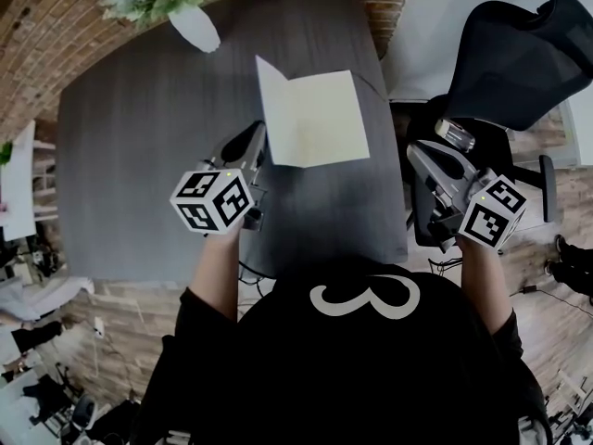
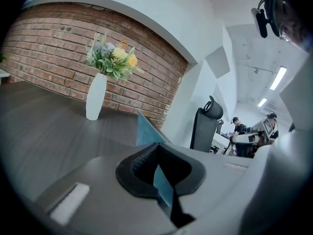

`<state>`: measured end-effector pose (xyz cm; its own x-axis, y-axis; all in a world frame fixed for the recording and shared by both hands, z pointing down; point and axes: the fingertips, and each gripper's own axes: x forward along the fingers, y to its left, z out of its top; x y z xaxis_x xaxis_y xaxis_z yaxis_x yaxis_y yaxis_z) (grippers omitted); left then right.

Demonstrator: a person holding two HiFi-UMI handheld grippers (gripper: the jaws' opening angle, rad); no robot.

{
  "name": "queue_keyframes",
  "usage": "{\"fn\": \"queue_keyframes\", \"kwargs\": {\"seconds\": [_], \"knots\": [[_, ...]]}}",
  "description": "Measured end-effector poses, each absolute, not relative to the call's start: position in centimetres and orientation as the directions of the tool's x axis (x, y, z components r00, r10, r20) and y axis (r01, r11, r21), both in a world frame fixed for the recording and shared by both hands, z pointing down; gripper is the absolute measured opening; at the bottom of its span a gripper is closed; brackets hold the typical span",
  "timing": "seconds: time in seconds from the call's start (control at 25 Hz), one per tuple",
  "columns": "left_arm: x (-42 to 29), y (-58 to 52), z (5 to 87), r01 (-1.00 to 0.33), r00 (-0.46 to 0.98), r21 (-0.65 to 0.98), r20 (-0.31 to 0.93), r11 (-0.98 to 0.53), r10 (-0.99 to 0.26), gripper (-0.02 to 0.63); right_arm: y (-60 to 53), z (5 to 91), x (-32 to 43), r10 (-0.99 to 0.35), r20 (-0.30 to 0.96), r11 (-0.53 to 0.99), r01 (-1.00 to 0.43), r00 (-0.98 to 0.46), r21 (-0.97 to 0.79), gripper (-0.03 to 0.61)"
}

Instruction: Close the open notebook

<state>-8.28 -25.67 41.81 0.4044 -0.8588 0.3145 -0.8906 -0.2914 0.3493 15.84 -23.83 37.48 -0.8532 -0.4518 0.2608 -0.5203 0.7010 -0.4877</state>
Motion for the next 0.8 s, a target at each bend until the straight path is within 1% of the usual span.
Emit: {"fn": "queue_keyframes", "kwargs": {"seconds": [0.44, 0.64, 0.8], "knots": [[-5.1, -26.7, 42.2, -0.861, 0.466, 0.378, 0.317, -0.341, -0.826, 0.015, -23.9, 38.7, 16.7, -0.461, 0.253, 0.667, -0.52, -0.851, -0.533, 0.002], [-3.5, -27.1, 43.1, -0.859, 0.481, 0.369, 0.339, -0.357, -0.808, 0.015, -23.7, 38.7, 16.4, -0.455, 0.247, 0.665, -0.511, -0.856, -0.545, 0.002], [-2.3, -27.3, 44.4, -0.869, 0.481, 0.327, 0.379, -0.372, -0.79, 0.015, -23.6, 39.3, 16.4, -0.454, 0.253, 0.657, -0.512, -0.854, -0.553, 0.002]]}}
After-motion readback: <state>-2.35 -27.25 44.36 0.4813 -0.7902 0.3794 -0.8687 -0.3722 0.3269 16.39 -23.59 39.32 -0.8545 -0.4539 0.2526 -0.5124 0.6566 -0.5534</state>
